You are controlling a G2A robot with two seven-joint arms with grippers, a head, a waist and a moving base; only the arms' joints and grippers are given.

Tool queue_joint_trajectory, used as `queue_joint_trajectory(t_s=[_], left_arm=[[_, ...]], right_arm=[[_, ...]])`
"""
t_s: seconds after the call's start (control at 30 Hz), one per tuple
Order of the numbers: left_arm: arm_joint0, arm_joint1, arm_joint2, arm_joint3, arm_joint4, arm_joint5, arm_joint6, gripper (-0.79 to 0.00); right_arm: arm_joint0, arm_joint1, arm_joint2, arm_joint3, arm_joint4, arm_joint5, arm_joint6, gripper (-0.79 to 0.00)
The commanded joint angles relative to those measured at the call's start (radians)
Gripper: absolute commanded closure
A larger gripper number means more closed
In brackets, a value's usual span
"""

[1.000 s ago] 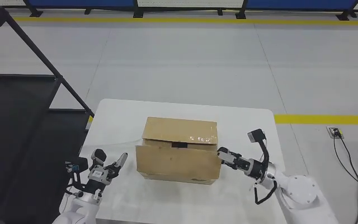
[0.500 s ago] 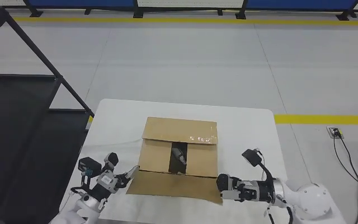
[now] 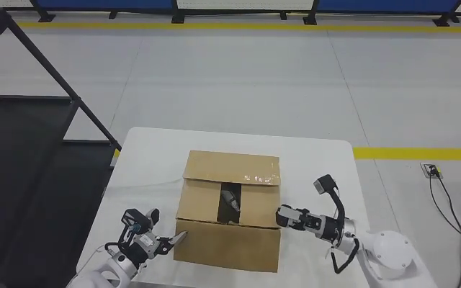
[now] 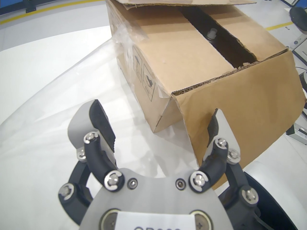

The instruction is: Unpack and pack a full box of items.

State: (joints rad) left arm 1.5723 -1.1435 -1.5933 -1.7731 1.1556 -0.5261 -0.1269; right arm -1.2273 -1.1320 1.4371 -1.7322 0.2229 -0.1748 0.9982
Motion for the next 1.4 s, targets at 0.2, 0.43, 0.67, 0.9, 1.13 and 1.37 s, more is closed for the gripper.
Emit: queue_joint_trajectory(t_s=[0.2,0.43,0.67,0.9,1.13,1.37], left_arm=[[0.000,0.000,0.000,0.000,-0.001,-0.001,0.000,-0.785],[0.000,0.000,0.000,0.000,-0.001,-0.001,0.000,-0.785],[0.000,0.000,0.000,0.000,-0.001,-0.001,0.000,-0.785],[0.000,0.000,0.000,0.000,-0.001,-0.001,0.000,-0.785],[0.000,0.000,0.000,0.000,-0.001,-0.001,0.000,-0.785],[0.000,0.000,0.000,0.000,-0.001,-0.001,0.000,-0.785]], right_arm=[[0.024,-0.011,-0.036,0.054,0.077,0.090,-0.129,-0.785],[0.182,-0.039,-0.154,0.219,0.114,0.171,-0.241,-0.785],[0.288,-0.068,-0.214,0.305,0.176,0.140,-0.383,-0.785],[0.391,-0.098,-0.273,0.332,0.154,0.073,-0.551,-0.785],[0.397,-0.099,-0.278,0.337,0.143,0.069,-0.549,-0.785],[0.387,-0.102,-0.272,0.340,0.190,0.079,-0.571,-0.785]])
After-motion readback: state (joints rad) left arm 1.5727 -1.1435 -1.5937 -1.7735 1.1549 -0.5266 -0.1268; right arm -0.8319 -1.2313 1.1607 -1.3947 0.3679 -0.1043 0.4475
